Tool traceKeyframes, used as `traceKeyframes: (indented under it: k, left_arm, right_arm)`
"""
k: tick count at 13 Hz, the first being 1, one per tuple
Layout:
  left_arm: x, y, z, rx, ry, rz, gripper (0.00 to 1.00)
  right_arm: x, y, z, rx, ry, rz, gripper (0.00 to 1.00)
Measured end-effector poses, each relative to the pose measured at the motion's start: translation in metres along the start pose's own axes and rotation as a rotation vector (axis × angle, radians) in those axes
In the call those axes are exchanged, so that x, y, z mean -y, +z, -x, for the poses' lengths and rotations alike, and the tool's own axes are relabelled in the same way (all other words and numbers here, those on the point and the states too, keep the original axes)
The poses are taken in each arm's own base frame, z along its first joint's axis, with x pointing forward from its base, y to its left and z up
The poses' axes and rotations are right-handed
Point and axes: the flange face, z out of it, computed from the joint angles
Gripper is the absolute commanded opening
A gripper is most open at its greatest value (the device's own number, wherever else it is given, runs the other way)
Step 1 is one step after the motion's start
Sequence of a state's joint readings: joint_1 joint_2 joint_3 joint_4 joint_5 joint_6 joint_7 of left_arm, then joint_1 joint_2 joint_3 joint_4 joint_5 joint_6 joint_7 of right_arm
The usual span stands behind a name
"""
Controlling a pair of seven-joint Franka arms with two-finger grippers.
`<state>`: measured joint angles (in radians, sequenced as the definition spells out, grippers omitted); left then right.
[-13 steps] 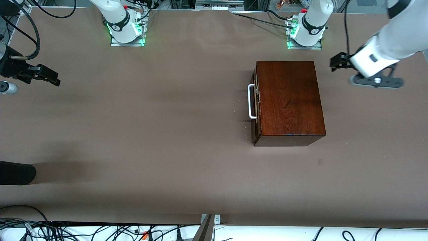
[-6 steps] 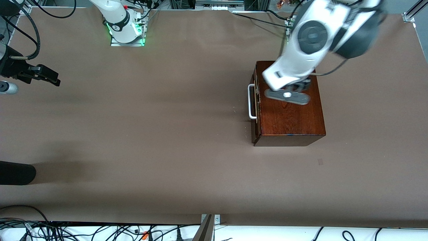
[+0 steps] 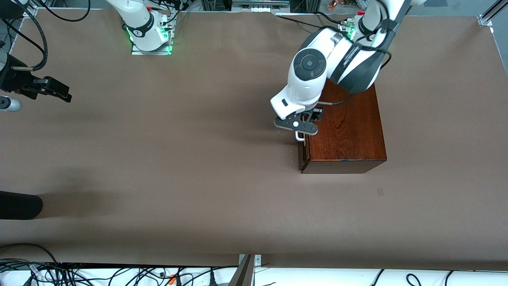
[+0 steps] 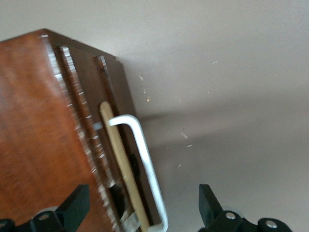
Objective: Open drawer, take yellow block, close drawer
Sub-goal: 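Move the left gripper over the box to the white drawer handle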
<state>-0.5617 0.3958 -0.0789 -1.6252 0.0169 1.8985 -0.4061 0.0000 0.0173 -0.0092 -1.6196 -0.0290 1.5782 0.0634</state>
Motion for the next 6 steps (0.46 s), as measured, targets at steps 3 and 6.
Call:
traceKeyframes:
  k: [3, 6]
  left_arm:
    - [-0.024, 0.035, -0.001, 0.019, 0.013, -0.009, 1.00]
    - [-0.036, 0.053, 0.000, 0.012, 0.032, -0.070, 1.00]
  right_arm:
    - [0.000, 0.000, 0.000, 0.000, 0.000, 0.000, 1.00]
    - [0.000, 0.000, 0.000, 0.000, 0.000, 0.000, 1.00]
